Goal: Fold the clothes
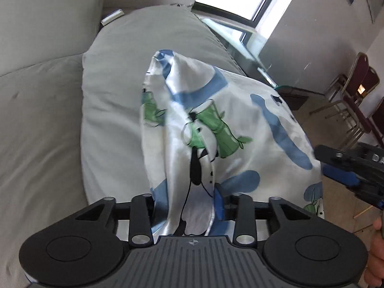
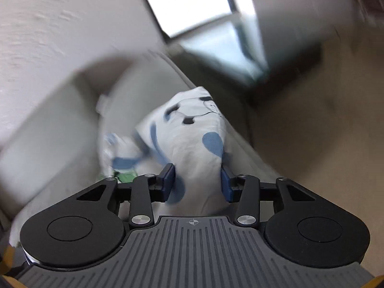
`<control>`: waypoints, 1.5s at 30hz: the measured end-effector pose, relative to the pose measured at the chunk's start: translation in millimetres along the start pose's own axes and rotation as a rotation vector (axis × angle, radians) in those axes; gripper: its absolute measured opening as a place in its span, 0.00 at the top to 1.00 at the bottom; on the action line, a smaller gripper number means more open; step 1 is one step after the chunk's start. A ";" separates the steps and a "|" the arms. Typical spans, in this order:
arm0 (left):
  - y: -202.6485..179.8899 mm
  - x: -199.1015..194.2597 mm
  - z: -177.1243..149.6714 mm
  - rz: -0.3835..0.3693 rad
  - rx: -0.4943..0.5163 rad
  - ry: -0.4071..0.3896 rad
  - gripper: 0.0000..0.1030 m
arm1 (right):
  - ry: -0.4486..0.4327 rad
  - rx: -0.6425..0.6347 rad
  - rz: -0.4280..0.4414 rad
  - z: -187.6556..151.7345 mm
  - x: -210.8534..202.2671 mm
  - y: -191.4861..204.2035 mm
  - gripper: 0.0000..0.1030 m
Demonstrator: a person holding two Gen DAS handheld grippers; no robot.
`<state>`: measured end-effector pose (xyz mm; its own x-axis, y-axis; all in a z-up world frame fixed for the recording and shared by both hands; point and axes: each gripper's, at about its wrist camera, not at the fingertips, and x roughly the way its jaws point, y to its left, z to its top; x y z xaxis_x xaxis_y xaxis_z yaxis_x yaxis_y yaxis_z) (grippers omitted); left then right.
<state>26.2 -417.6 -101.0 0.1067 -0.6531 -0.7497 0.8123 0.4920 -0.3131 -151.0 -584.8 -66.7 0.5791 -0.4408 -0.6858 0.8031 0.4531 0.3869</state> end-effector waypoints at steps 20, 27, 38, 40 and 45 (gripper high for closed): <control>50.2 -154.6 -87.1 0.069 0.114 -0.089 0.45 | -0.089 -0.096 0.058 -82.5 -159.1 -23.1 0.67; -7.5 -186.3 -92.4 0.219 0.165 -0.155 0.27 | 0.021 -0.330 0.080 -107.1 -153.4 42.8 0.80; -63.4 -202.6 -88.0 0.248 0.178 -0.138 0.03 | 0.009 -0.541 -0.011 -111.1 -215.1 84.2 0.22; -71.4 -201.8 -89.7 0.222 0.178 -0.134 0.02 | 0.000 -0.546 -0.032 -110.8 -224.0 82.3 0.19; -90.2 -198.0 -97.3 0.197 0.198 -0.133 0.02 | 0.002 -0.523 -0.060 -110.1 -237.7 70.9 0.17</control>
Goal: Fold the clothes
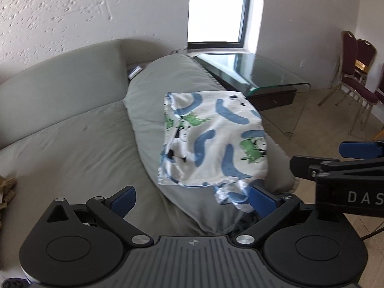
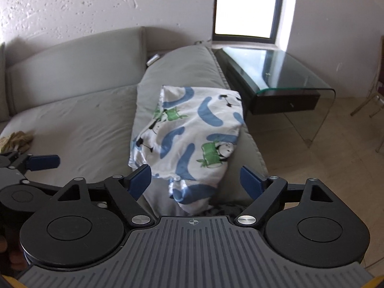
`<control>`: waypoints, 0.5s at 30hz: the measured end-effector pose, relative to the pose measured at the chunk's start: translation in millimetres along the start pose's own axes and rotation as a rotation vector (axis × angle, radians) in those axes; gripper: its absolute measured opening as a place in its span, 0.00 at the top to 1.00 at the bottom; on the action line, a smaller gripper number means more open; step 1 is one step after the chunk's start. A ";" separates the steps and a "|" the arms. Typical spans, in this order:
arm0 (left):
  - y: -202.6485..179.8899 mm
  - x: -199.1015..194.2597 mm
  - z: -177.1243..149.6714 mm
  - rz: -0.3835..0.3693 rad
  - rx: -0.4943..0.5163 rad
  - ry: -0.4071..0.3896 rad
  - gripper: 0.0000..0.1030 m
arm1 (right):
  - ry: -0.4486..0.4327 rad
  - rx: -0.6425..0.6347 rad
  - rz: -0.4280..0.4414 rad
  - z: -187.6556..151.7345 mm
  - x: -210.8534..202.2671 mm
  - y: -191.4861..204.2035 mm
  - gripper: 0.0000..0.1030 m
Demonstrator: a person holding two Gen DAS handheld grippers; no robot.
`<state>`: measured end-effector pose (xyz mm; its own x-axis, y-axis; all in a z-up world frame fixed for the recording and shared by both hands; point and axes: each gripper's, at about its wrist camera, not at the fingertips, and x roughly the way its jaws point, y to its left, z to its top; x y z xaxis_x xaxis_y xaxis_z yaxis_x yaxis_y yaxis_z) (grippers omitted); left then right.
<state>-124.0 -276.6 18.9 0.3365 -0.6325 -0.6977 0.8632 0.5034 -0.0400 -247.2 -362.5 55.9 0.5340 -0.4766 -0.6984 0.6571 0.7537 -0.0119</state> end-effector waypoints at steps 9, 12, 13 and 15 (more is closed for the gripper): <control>-11.3 6.3 -8.8 -0.031 0.009 0.037 0.02 | 0.034 0.026 -0.004 -15.7 4.2 -12.3 0.16; -9.9 7.4 -10.3 -0.019 0.005 0.040 0.02 | 0.042 0.018 -0.004 -16.1 7.1 -12.7 0.16; -9.2 8.0 -10.8 -0.011 0.005 0.039 0.02 | 0.042 0.015 -0.004 -16.1 7.6 -12.3 0.16; -7.7 9.0 -11.8 0.006 0.003 0.038 0.01 | 0.045 0.010 -0.005 -16.1 9.4 -12.0 0.16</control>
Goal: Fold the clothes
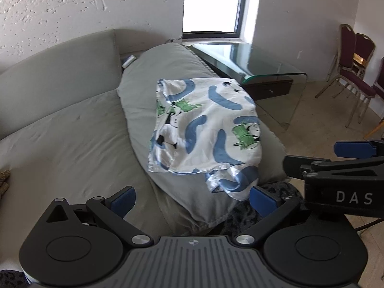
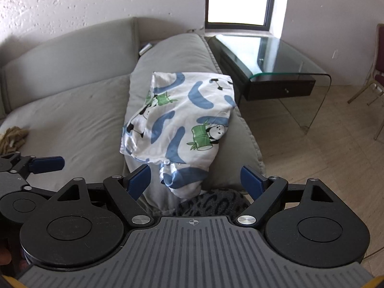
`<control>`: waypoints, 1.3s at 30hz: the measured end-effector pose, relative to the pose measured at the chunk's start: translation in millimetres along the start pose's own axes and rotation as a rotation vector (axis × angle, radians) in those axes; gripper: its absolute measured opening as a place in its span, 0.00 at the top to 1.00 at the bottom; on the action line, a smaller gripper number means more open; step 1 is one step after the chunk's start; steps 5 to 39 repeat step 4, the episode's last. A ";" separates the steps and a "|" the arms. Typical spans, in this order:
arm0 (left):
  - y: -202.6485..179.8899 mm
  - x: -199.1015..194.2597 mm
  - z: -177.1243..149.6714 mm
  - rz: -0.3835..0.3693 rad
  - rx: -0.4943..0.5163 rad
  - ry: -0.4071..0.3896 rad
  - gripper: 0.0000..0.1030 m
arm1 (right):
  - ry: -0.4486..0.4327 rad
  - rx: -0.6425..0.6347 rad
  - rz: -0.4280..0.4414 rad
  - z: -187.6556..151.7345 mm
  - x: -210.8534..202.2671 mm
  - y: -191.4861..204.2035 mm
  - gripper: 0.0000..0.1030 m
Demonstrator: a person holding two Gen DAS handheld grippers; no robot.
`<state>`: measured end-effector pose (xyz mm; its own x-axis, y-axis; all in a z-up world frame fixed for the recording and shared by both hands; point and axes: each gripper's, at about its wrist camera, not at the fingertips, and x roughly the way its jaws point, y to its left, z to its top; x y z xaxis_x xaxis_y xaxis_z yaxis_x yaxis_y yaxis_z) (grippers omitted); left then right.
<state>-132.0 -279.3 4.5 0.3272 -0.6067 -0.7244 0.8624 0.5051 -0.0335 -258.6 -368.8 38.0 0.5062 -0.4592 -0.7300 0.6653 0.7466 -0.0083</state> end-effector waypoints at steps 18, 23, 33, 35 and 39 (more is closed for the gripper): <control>2.1 -1.9 -1.9 0.018 0.011 -0.022 0.01 | 0.013 0.002 -0.008 0.3 5.9 -1.2 0.16; 2.1 -1.9 -1.9 0.018 0.011 -0.022 0.01 | 0.013 0.002 -0.008 0.3 5.9 -1.2 0.16; 2.1 -1.9 -1.9 0.018 0.011 -0.022 0.01 | 0.013 0.002 -0.008 0.3 5.9 -1.2 0.16; 2.1 -1.9 -1.9 0.018 0.011 -0.022 0.01 | 0.013 0.002 -0.008 0.3 5.9 -1.2 0.16; 2.1 -1.9 -1.9 0.018 0.011 -0.022 0.01 | 0.013 0.002 -0.008 0.3 5.9 -1.2 0.16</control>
